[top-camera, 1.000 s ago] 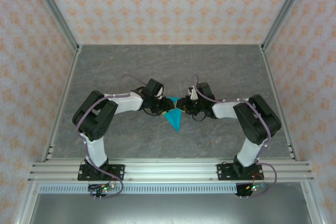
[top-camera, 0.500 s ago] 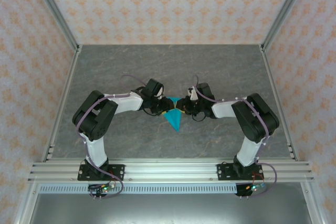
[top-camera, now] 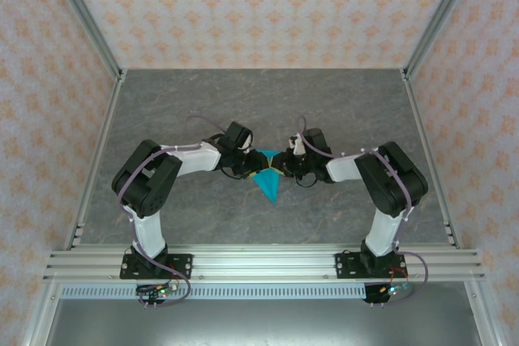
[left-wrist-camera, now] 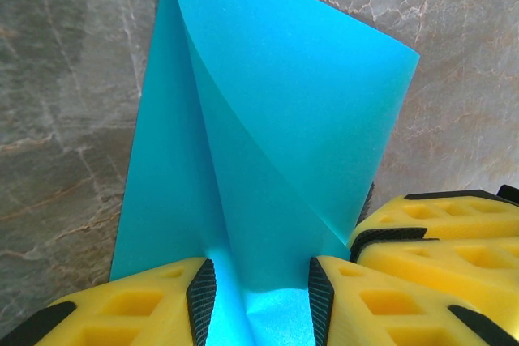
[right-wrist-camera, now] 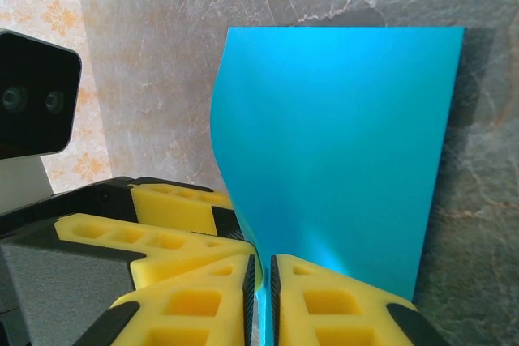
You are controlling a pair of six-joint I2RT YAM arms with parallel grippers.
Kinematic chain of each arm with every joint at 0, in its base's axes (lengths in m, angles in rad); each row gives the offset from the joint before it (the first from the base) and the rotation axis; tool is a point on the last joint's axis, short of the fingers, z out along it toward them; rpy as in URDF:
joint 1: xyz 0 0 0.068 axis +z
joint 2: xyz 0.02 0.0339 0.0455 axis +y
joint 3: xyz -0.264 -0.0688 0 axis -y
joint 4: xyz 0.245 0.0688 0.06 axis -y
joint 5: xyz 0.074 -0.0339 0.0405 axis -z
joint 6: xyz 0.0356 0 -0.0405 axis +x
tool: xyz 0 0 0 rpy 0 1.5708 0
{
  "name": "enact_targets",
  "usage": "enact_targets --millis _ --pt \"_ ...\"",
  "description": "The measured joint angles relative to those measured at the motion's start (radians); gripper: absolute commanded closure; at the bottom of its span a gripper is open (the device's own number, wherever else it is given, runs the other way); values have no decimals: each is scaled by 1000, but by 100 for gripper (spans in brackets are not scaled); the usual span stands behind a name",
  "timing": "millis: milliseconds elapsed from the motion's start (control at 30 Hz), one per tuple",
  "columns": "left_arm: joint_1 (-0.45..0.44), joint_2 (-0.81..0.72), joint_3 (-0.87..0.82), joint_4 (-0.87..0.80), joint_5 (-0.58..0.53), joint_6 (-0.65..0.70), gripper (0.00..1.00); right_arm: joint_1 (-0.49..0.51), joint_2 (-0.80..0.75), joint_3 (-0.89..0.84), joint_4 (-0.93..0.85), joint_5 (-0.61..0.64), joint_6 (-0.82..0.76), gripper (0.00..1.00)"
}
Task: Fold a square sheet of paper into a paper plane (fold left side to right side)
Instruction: Fourth fold the wing at the center of the table.
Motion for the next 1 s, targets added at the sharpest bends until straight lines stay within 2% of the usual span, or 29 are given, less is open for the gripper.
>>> enact_targets --millis 300,567,1000 --pt "0 0 0 1 1 0 60 0 5 0 -16 -4 -9 98" --pt "0 -11 0 -7 -13 2 58 7 5 1 -96 27 -48 99" --pt "0 -29 0 -26 -19 8 59 7 -8 2 -110 42 -66 97"
